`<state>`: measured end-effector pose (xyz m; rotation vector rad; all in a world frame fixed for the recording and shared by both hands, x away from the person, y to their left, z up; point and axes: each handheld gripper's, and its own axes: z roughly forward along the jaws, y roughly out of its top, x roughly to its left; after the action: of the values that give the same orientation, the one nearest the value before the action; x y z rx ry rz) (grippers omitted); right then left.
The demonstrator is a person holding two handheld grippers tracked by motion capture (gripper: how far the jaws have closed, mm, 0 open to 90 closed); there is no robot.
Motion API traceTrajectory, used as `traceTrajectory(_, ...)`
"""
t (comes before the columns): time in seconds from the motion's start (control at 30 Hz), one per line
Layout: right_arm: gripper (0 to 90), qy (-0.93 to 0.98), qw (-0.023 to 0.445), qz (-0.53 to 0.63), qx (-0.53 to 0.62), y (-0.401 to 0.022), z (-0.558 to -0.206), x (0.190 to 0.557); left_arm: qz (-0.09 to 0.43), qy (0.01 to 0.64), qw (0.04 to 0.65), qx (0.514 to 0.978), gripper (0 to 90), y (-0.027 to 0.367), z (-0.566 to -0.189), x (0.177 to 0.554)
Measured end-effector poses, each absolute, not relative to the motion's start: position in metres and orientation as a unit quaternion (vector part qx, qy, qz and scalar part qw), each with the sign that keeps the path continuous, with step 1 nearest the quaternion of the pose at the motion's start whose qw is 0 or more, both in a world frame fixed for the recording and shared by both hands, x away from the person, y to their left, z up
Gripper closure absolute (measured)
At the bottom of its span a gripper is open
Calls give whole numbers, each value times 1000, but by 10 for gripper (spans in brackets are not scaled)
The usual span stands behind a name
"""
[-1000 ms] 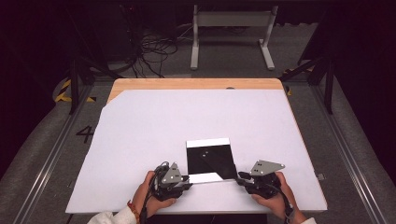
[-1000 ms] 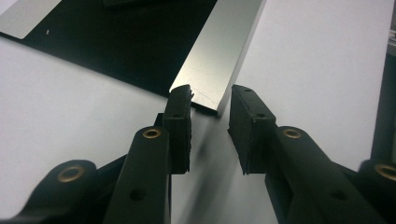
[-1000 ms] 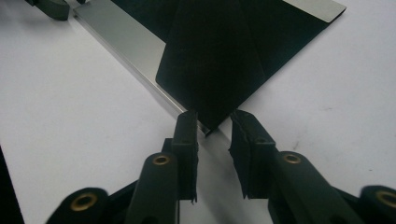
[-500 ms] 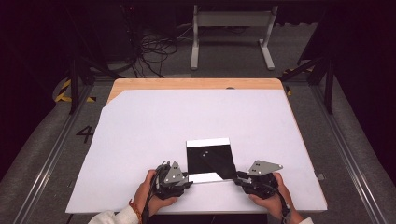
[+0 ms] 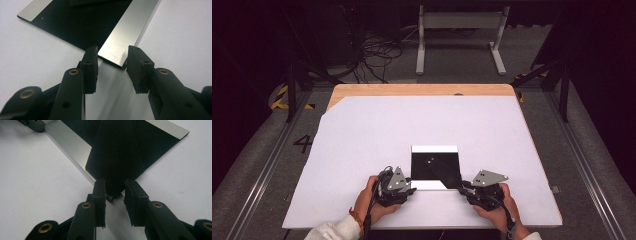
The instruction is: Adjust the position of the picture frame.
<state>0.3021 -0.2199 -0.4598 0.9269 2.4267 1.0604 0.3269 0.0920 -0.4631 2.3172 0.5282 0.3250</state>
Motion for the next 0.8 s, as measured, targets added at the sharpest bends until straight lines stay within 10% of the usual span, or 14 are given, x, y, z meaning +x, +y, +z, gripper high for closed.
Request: traceTrajectory(0.8,706,850,175,371,330,-213,-460,310,109,213,370,898,618,96,-464,340)
